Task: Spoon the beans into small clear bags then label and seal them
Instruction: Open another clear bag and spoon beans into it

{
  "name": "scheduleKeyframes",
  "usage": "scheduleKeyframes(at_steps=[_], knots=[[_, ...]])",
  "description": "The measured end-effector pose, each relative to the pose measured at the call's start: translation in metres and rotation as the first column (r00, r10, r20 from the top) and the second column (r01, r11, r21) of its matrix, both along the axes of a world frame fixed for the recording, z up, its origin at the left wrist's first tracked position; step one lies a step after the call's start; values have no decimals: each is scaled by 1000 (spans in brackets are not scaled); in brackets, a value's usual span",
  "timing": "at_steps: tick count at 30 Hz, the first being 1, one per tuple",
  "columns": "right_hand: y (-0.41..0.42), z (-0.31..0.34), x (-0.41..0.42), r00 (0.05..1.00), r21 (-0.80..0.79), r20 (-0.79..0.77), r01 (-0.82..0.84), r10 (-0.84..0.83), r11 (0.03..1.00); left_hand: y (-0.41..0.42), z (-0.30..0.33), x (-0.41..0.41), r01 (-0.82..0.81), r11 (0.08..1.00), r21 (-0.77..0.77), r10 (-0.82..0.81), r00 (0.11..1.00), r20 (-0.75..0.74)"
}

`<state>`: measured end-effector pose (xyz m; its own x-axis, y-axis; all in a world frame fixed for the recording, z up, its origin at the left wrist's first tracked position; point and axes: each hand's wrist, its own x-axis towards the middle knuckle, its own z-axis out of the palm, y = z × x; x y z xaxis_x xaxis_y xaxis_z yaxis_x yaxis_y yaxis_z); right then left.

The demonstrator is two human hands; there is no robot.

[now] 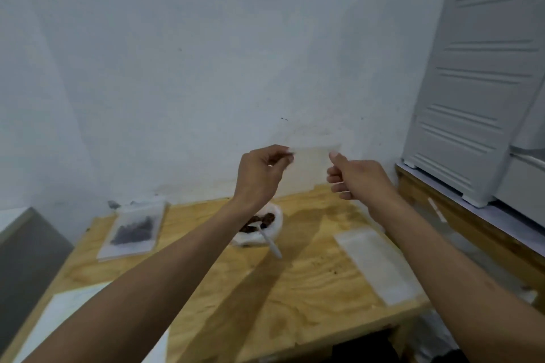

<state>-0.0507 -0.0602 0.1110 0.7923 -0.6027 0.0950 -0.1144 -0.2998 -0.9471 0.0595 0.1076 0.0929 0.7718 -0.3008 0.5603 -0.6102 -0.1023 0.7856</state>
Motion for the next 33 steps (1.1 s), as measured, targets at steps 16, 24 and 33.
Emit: scheduleKeyframes(at_steps=[16, 24, 33], knots=[[85, 8, 72, 980, 148, 80, -190, 180, 971, 86, -11, 7, 8, 969, 247, -15, 1000, 27], [106, -2, 84, 948, -188, 46, -303, 316, 934, 102, -7, 17, 153, 988, 29, -131, 918, -374], [101, -10, 83, 919, -227, 26, -377, 392, 898, 95, -7, 17, 79, 997, 22, -65, 922, -381]])
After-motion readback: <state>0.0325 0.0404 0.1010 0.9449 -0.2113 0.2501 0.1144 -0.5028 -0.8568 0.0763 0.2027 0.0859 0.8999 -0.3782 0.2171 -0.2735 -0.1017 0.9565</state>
